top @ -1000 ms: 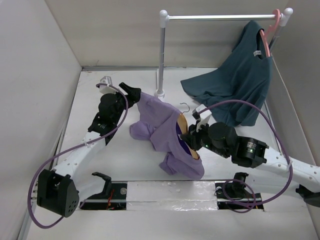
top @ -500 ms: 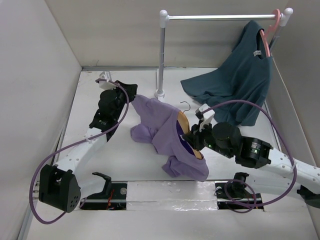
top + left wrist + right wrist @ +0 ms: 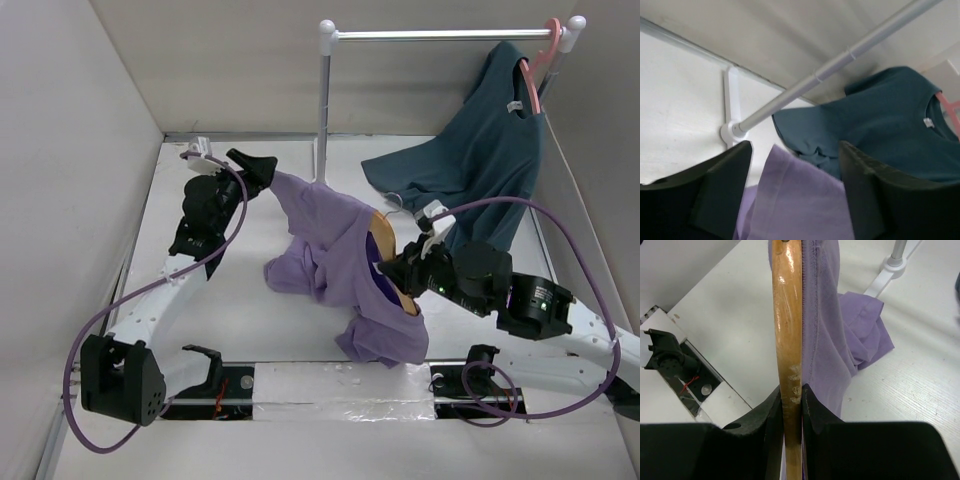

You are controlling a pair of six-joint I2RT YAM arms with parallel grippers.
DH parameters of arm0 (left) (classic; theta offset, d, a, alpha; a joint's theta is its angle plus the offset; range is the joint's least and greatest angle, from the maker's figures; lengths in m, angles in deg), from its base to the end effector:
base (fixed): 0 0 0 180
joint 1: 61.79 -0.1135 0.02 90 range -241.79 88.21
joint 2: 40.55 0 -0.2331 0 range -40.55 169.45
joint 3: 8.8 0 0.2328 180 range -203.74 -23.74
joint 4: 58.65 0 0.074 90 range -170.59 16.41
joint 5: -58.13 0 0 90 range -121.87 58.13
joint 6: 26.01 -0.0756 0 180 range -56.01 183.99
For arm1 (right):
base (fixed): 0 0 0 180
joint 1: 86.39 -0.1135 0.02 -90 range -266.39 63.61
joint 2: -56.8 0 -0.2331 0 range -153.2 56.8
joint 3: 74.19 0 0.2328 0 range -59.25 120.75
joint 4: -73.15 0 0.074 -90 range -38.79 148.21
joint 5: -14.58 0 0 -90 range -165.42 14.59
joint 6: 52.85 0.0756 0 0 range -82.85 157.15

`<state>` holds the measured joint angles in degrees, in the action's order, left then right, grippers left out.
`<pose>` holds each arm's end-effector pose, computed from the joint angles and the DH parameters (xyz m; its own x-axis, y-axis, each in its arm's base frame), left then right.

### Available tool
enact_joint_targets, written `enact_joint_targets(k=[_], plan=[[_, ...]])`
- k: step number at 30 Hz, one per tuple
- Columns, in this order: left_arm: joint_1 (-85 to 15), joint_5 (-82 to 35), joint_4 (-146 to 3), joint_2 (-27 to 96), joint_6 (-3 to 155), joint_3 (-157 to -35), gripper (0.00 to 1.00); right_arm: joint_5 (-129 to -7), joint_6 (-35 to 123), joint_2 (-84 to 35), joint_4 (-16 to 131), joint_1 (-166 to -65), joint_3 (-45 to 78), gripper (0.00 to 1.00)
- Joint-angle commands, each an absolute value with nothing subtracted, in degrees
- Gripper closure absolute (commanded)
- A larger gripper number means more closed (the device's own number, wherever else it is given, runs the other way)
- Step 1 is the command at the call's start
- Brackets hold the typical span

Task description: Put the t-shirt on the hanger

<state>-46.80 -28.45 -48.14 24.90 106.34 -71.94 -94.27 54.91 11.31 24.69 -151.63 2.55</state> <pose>0.2922 -0.0829 0.3375 -0.1105 -0.6666 -0.7372 0.3258 0.6765 -0.6605 0.1037 0.1665 0.3574 -0.3407 -0.0495 -0.9389 -0.6575 0.7263 0.2003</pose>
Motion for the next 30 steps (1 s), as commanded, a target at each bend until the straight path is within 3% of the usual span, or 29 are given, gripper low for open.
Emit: enact_joint_targets(k=[1,7,16,17,18,20,21,25,30], plan=[[-46.8,-22.0,-45.9,23.0,108.1,-70.3,0.31,-95.1,53.6,11.6,27.6,-151.0,6.7,1.00],[-46.8,-20.7,-43.9,25.3,110.5,-70.6,0.23,-94.5,53.8,12.0,28.0,-151.0,6.5,1.00],[-46.8,-17.2,-39.4,29.8,114.4,-70.0,0.27,-94.5,54.4,13.4,28.3,-151.0,6.1,1.00],[-46.8,-17.2,-38.7,29.7,114.7,-69.6,0.30,-94.6,54.3,13.3,28.1,-151.0,6.1,1.00],[-46.8,-17.5,-37.2,29.5,115.1,-68.7,0.41,-94.6,54.3,13.3,28.2,-151.0,6.1,1.00],[-46.8,-18.0,-36.6,29.1,115.7,-68.3,0.52,-94.6,54.3,13.0,28.2,-151.0,6.0,1.00],[-46.8,-18.3,-36.4,28.9,115.7,-68.4,0.67,-94.7,54.3,12.9,28.2,-151.0,6.0,1.00],[-46.8,-19.3,-36.3,28.8,115.6,-68.9,1.00,-94.5,54.5,13.2,28.2,-151.0,5.7,1.00],[-46.8,-23.5,-36.1,27.8,113.7,-69.4,1.00,-94.5,54.8,14.0,27.1,-151.0,5.9,1.00]])
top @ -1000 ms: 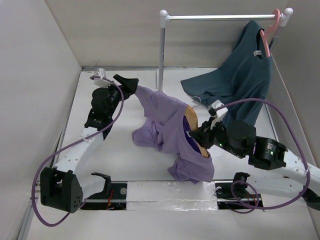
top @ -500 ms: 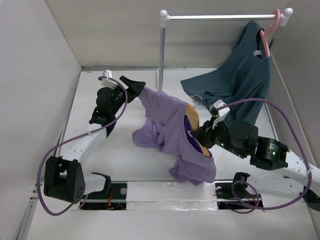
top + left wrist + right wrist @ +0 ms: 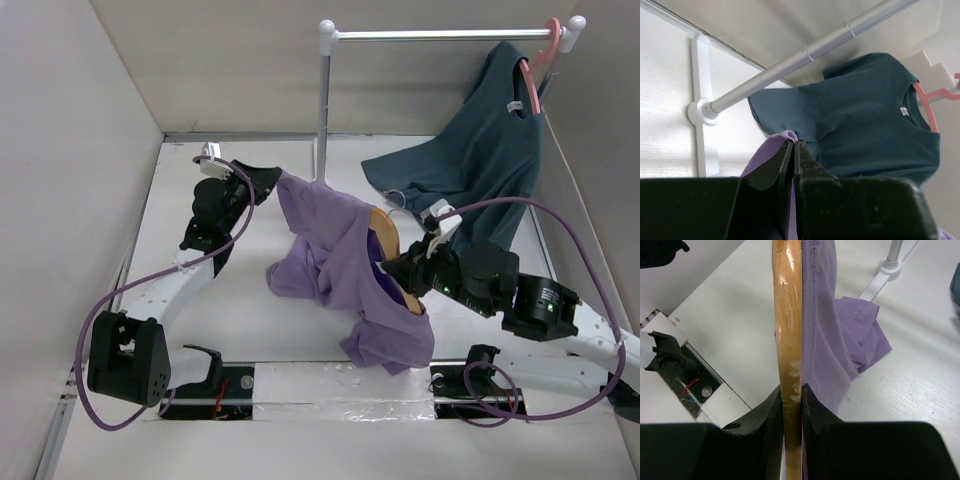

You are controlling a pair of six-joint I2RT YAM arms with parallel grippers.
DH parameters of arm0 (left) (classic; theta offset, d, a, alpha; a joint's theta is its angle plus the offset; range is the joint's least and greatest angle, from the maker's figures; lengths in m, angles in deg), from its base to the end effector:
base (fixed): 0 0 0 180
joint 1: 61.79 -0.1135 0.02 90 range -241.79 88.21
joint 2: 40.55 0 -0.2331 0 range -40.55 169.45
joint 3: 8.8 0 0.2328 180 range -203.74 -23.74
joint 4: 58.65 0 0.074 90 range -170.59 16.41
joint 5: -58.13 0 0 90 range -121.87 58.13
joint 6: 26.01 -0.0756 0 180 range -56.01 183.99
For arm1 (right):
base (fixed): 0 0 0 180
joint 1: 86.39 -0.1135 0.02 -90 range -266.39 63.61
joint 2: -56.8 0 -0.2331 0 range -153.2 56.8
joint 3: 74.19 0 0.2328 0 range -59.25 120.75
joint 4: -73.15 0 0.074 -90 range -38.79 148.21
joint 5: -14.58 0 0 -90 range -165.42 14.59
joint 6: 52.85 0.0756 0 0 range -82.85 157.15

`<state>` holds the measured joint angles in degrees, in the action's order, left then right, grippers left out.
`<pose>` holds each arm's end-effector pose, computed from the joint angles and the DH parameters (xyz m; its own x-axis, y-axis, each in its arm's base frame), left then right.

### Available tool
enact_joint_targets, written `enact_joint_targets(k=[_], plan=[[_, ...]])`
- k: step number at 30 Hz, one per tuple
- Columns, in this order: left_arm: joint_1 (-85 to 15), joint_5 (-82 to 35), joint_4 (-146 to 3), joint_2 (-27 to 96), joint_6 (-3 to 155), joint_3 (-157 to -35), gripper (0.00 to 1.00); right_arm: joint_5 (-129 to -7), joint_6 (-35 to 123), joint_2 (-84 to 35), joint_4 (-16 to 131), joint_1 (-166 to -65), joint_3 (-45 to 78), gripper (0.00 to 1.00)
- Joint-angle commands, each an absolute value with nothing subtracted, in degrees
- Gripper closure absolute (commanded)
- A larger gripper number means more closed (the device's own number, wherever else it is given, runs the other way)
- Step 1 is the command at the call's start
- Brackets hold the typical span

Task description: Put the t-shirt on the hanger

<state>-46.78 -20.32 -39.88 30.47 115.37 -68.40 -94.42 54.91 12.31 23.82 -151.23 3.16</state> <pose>0.3044 -0.0973 0.3068 -0.2710 -0.7199 -0.6390 0.3746 0.5327 -0.7589 0.1025 0.1604 0.3619 -0.3354 -0.0356 -0.9414 -0.6518 0.7302 0.2046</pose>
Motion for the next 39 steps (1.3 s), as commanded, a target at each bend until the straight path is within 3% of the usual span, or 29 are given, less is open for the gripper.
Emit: enact_joint_targets(k=[1,12,20,23,24,28,29,30,33,36,39], plan=[[-46.8,-24.5,-36.5,27.7,113.1,-69.5,1.00,-94.5,54.9,14.3,26.8,-151.0,6.0,1.00],[-54.5,-28.6,-40.7,32.5,110.3,-73.8,1.00,-96.4,56.4,16.2,22.0,-151.0,7.8,1.00],[-55.0,-29.2,-43.0,30.2,109.7,-76.2,1.00,-96.8,54.1,12.7,18.8,-150.5,16.7,1.00],[-54.5,-27.4,-43.1,27.2,110.9,-77.7,1.00,-95.8,49.3,5.4,17.7,-150.5,33.2,1.00],[-54.5,-27.2,-44.2,25.5,110.8,-80.2,1.00,-94.9,46.5,2.8,15.9,-150.5,45.0,1.00],[-53.9,-29.5,-51.9,22.2,106.2,-89.3,1.00,-92.8,41.4,-18.3,5.1,-150.5,77.1,1.00],[-53.9,-30.3,-53.4,21.8,105.3,-89.9,1.00,-92.9,41.2,-20.2,2.9,-150.5,79.4,1.00],[-55.1,-30.9,-54.7,20.4,104.8,-88.9,1.00,-94.2,42.3,-20.7,1.7,-150.5,78.3,1.00],[-55.1,-31.3,-53.9,17.8,104.9,-82.5,1.00,-91.5,43.6,-13.8,13.2,-145.4,57.5,1.00],[-55.1,-29.8,-52.2,15.8,106.2,-78.9,1.00,-85.9,44.3,-10.6,13.2,-139.7,57.0,1.00],[-55.1,-26.8,-53.9,15.9,106.2,-80.5,1.00,-88.1,44.0,-8.8,11.3,-139.0,57.6,1.00]])
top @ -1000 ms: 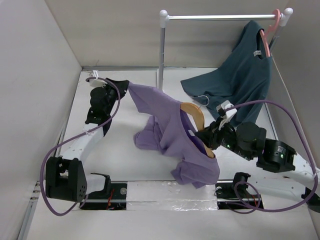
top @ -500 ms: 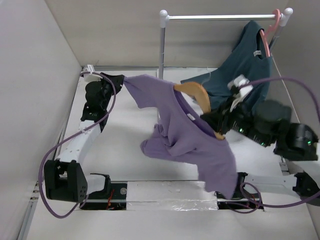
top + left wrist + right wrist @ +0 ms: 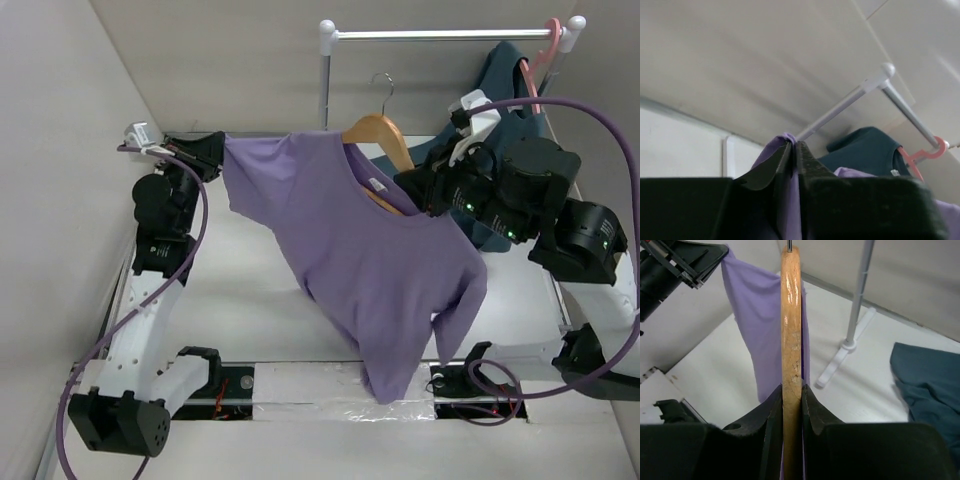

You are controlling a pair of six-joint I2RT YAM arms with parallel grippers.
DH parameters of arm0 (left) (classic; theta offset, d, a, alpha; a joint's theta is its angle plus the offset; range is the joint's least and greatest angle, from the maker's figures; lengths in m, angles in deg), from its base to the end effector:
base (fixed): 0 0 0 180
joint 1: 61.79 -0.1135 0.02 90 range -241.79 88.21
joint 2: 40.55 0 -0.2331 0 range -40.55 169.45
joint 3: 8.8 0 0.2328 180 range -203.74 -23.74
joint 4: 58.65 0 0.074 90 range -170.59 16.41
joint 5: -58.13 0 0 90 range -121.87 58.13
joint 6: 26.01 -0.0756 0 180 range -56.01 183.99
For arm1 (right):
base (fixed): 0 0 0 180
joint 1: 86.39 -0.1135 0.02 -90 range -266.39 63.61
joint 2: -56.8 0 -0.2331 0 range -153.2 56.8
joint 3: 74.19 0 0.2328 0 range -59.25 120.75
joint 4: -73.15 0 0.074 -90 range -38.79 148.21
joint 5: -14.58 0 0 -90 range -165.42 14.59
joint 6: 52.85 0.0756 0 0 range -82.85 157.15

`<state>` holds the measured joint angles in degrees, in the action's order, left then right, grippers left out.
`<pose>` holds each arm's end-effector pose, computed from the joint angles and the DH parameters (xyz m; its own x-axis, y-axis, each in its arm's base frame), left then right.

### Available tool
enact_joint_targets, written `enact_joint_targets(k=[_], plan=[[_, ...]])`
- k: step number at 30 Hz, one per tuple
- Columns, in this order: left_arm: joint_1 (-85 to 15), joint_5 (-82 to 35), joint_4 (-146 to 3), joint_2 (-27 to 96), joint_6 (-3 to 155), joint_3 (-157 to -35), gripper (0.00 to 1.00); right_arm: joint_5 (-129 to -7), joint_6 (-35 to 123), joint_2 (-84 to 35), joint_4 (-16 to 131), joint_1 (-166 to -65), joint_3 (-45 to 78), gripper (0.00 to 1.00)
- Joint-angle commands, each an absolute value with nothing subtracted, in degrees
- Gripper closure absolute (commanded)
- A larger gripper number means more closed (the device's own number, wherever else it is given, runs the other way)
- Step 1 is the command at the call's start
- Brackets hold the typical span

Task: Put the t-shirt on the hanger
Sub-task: Place the T-shirt on the hanger, then place the hanger at the clothesline.

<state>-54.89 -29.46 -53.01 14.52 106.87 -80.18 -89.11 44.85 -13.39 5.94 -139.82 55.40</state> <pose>0.2465 -0.0330 0.4259 0.1639 -0.7047 -0.6904 0.3688 0.6928 -0.6196 0.1369 0.1545 0.5131 -0.1661 -0.0054 -0.9861 -0.6240 0.7749 0.1009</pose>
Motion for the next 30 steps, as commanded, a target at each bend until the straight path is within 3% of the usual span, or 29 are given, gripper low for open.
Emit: enact_joint_targets(k=[1,3,4,6,17,22,30], plan=[[-55.1,-26.0,-55.0,16.0,105.7,-81.4,0.91,-88.8,43.9,-8.3,11.1,-138.2,56.9,1.00],[-54.3,-24.9,-56.8,15.5,104.1,-82.2,0.70,-89.1,43.7,-7.4,10.9,-136.4,54.2,1.00],[-53.6,-25.3,-57.1,14.4,103.5,-82.2,0.52,-88.9,43.7,-6.8,10.7,-135.3,53.0,1.00],[-52.3,-24.6,-59.6,13.3,102.1,-83.1,0.44,-89.3,43.9,-6.1,11.1,-131.5,48.6,1.00],[-52.3,-15.7,-72.1,-1.4,93.0,-79.6,0.45,-88.9,42.4,-7.4,16.7,-104.6,44.1,1.00],[-47.9,-16.1,-78.5,-4.2,87.2,-77.8,0.45,-82.4,42.4,-13.7,19.6,-91.9,47.6,1.00],[-42.2,-22.0,-80.9,-7.7,82.5,-73.8,0.45,-70.8,46.7,-20.7,26.3,-81.8,51.8,1.00]])
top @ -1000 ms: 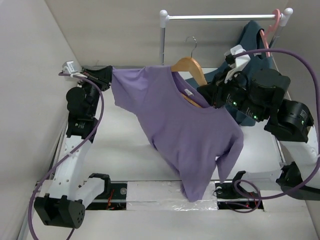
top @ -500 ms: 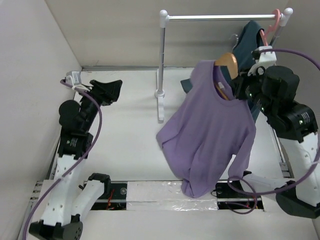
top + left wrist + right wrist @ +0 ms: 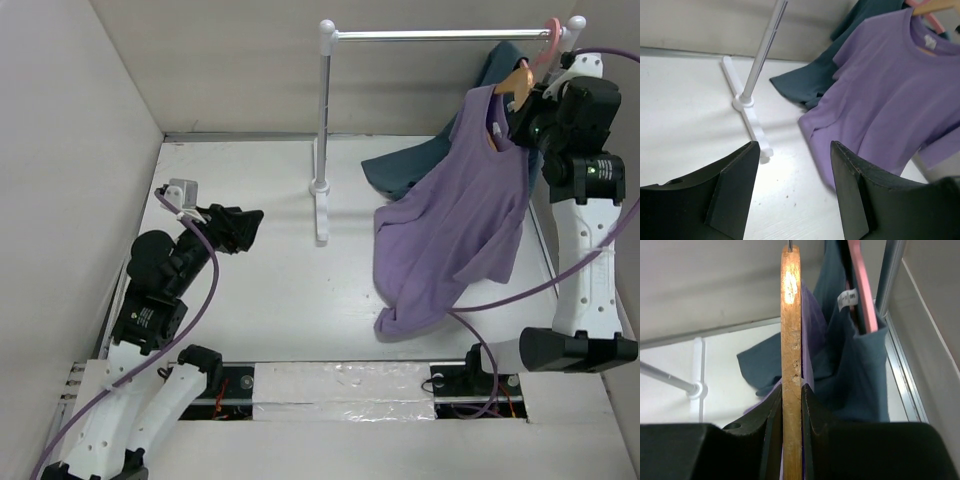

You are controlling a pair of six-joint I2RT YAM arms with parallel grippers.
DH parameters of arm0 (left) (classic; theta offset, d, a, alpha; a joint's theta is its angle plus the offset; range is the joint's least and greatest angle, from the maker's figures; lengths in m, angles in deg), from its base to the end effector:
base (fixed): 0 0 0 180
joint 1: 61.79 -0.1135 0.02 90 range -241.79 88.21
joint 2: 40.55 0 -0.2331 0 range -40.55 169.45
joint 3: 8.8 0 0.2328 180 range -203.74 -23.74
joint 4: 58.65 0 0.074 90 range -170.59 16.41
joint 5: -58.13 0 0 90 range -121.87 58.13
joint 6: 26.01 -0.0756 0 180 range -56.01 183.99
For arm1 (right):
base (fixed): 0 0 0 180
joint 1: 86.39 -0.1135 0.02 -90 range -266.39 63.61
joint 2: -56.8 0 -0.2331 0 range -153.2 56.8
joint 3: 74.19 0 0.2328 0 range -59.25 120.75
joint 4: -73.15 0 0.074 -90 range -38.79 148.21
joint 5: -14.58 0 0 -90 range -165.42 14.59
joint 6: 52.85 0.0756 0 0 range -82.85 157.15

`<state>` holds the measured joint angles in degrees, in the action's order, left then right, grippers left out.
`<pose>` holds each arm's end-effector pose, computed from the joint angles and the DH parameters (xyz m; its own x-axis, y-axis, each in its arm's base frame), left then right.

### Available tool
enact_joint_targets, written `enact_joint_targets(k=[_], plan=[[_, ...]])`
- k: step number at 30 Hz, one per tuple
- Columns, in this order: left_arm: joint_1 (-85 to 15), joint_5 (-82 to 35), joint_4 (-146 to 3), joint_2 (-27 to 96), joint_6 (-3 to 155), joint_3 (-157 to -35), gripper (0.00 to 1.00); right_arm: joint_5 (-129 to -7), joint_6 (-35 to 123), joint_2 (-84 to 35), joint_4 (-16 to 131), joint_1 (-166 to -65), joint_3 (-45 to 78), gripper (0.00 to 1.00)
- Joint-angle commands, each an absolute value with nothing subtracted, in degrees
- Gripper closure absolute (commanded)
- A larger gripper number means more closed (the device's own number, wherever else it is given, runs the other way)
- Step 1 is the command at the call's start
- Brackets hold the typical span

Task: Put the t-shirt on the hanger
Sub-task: Place the hanger at the clothesline.

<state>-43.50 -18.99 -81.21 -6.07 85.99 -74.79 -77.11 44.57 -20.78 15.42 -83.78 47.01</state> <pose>0.1582 -0.0700 0.3901 -0.0560 -0.3661 -0.9289 0.5328 0.7758 -0.3379 0.2831 -0.0151 0.4653 -0.2319 0.1398 -0.9626 0.1049 0.9874 0.1181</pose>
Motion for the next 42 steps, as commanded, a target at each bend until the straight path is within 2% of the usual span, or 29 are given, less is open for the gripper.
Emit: enact_joint_targets(k=[1,9,18,30,31,32,33,35,36,38,39,40,41,42], plan=[[-41.7,-22.6,-80.5,-8.3,82.4,-72.8,0.45,-70.4,46.9,-21.5,26.4,-81.8,53.2,1.00],[-40.4,-23.0,-78.5,-7.8,80.6,-69.9,0.45,-70.1,47.3,-32.0,25.5,-80.5,62.8,1.00],[-40.4,-23.0,-78.9,-7.8,80.5,-69.5,0.45,-71.0,48.3,-36.4,26.9,-79.9,63.1,1.00],[-40.4,-23.6,-78.9,-7.4,80.5,-69.3,0.45,-69.7,51.2,-32.5,35.3,-78.2,47.4,1.00],[-40.4,-23.5,-78.9,-7.2,80.6,-69.3,0.44,-68.7,51.6,-32.2,36.1,-77.6,46.3,0.98],[-40.4,-23.5,-78.9,-7.3,80.6,-69.3,0.44,-68.1,52.0,-31.8,36.5,-77.6,45.7,0.93],[-40.4,-23.5,-79.0,-7.5,80.6,-69.2,0.44,-67.4,52.4,-31.6,36.7,-77.6,45.2,0.82],[-40.4,-23.9,-79.0,-7.8,80.5,-69.2,0.44,-65.8,52.4,-30.9,36.6,-77.6,45.2,0.71],[-40.4,-24.2,-79.2,-7.6,80.4,-69.3,0.44,-65.7,52.4,-30.4,36.2,-77.6,45.3,0.60],[-40.4,-24.2,-79.4,-7.8,80.3,-69.4,0.43,-66.5,52.4,-29.1,35.4,-78.7,45.9,0.49],[-40.4,-24.7,-79.6,-7.9,80.4,-69.5,0.43,-66.8,52.4,-28.5,34.3,-78.7,46.4,0.40],[-40.4,-25.1,-79.6,-8.5,80.3,-69.4,0.43,-67.3,52.4,-27.8,33.9,-79.2,46.7,0.27],[-40.4,-25.7,-79.5,-8.8,80.4,-69.4,0.42,-67.3,52.0,-25.9,33.7,-79.2,46.4,0.00],[-40.4,-26.9,-79.1,-9.1,80.6,-69.2,0.42,-67.7,51.9,-24.7,34.0,-80.8,45.8,0.00]])
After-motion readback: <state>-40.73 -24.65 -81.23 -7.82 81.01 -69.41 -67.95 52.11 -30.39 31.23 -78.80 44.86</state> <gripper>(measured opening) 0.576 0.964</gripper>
